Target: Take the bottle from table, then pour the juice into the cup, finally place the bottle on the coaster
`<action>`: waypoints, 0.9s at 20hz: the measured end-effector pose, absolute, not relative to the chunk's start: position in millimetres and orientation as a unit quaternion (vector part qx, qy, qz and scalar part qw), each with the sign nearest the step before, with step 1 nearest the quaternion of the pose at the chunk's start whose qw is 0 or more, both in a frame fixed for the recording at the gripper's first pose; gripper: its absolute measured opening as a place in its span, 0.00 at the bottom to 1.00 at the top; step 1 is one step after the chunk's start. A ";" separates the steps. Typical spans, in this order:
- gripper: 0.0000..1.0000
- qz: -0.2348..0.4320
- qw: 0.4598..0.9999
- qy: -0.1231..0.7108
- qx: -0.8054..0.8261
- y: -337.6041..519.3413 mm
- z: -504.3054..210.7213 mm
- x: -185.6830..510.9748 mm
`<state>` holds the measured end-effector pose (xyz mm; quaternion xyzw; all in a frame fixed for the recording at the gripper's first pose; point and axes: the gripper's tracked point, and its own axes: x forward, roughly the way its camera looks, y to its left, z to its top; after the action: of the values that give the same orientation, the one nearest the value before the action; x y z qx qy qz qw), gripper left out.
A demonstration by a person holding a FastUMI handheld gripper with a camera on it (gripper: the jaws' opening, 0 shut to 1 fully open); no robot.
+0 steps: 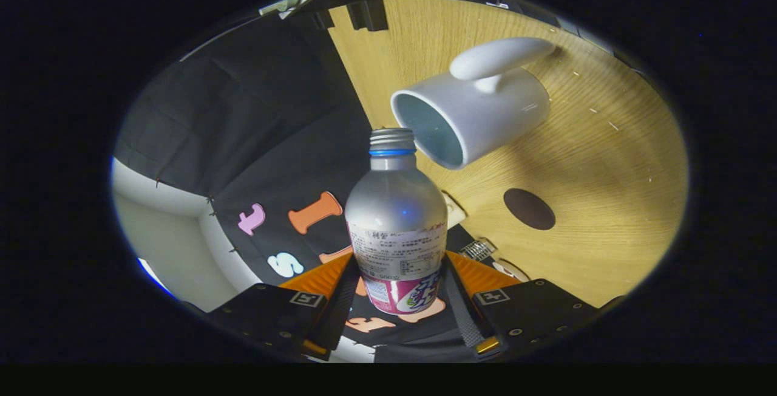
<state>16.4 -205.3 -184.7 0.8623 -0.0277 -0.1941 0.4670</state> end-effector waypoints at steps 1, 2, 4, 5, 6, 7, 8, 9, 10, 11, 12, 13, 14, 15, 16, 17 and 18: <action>0.75 -0.201 0.487 -0.014 0.850 -200.9 -190.9 16.1; 0.75 -0.206 0.510 0.001 0.835 -196.3 -196.9 15.6; 0.75 -0.209 0.553 0.022 0.806 -190.6 -204.5 12.7; 0.75 -0.207 0.573 0.028 0.792 -189.3 -202.9 12.5; 0.75 -0.203 0.593 0.029 0.779 -189.6 -200.8 13.8; 0.75 -0.197 0.613 0.030 0.765 -188.6 -197.9 15.2; 0.75 -0.193 0.633 0.032 0.749 -188.3 -196.6 16.8; 0.75 -0.192 0.653 0.037 0.731 -184.3 -197.8 18.0; 0.75 -0.192 0.674 0.040 0.712 -180.8 -199.3 17.9; 0.75 -0.188 0.695 0.041 0.692 -177.6 -198.2 20.1; 0.75 -0.183 0.717 0.044 0.671 -176.0 -195.9 24.2; 0.75 -0.179 0.741 0.045 0.645 -175.3 -193.4 25.6; 0.75 -0.174 0.766 0.046 0.618 -174.6 -190.1 27.9; 0.75 -0.169 0.790 0.045 0.588 -173.2 -185.7 31.3; 0.75 -0.163 0.810 0.045 0.562 -172.5 -182.0 34.7; 0.75 -0.156 0.827 0.044 0.539 -170.9 -178.8 36.4; 0.75 -0.148 0.843 0.044 0.515 -168.3 -174.7 39.2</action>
<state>39.2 -168.3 -174.7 0.5152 0.0436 -0.1477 0.8432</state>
